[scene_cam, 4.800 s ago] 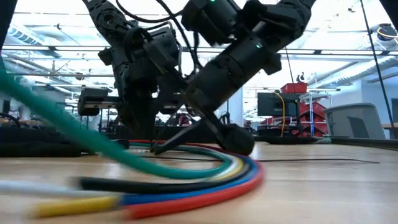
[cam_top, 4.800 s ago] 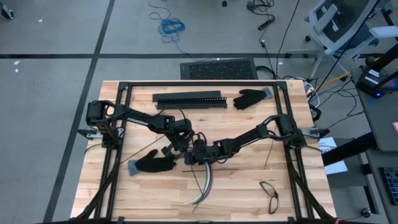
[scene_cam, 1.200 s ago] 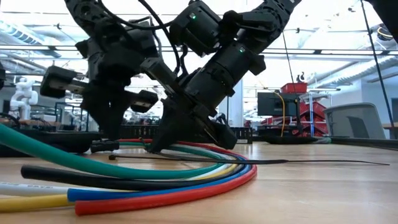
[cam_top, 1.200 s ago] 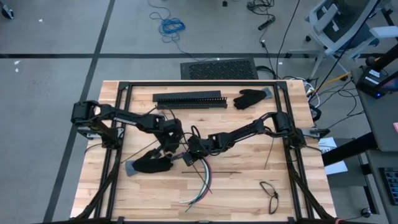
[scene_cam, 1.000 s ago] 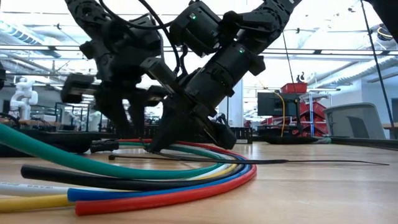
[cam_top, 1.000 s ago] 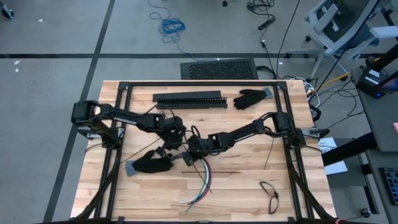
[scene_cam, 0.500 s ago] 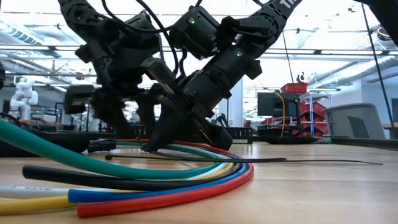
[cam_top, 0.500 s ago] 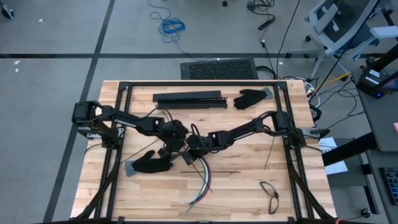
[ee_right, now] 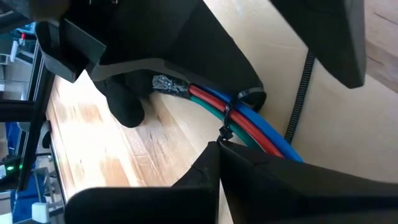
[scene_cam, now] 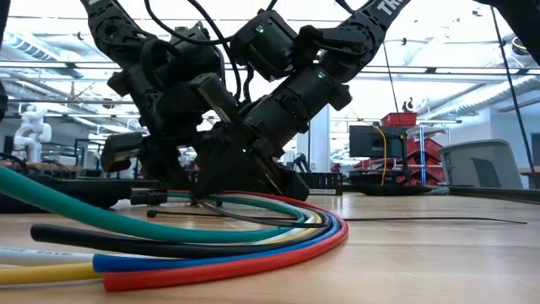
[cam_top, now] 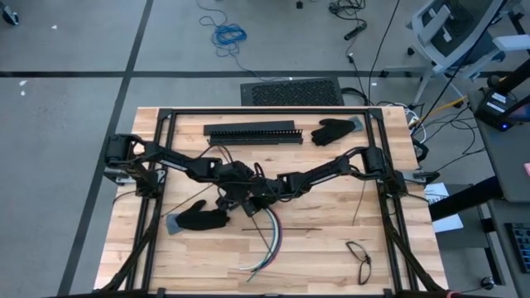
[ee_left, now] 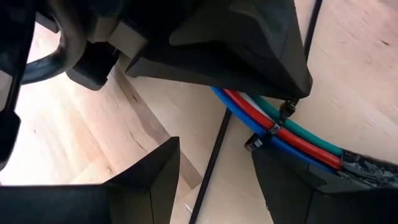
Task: Ziptie cables
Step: Wrap the cable wires using a zip tie
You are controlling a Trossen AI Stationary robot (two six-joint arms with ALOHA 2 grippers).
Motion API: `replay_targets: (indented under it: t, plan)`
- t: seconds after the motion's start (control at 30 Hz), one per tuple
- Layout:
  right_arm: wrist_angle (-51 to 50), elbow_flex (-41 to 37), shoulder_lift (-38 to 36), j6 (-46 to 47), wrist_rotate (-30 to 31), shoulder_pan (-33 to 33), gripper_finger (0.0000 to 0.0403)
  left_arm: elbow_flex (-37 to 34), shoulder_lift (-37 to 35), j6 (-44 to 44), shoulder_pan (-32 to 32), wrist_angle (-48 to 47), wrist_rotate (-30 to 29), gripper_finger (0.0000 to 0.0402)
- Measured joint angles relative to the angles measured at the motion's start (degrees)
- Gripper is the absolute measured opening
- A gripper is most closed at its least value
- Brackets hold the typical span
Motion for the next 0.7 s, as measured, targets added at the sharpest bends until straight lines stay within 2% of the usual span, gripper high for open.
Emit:
replay_targets:
  t: [0.13,0.47,0.7]
  plan:
    - [-0.2,0.0,0.0,-0.1,0.1,0.0,0.0000,0.0,-0.1,0.1,-0.1,-0.7,0.0,0.0189]
    - [-0.7,0.1,0.0,-0.5,0.3,-0.6,0.0000,-0.1,-2.0,0.4,-0.1,-3.7,0.2,0.0098]
    - [-1.2,0.2,-0.1,-1.2,0.0,-0.6,0.0000,-0.2,-3.4,0.3,-0.1,-4.0,3.0,0.0084]
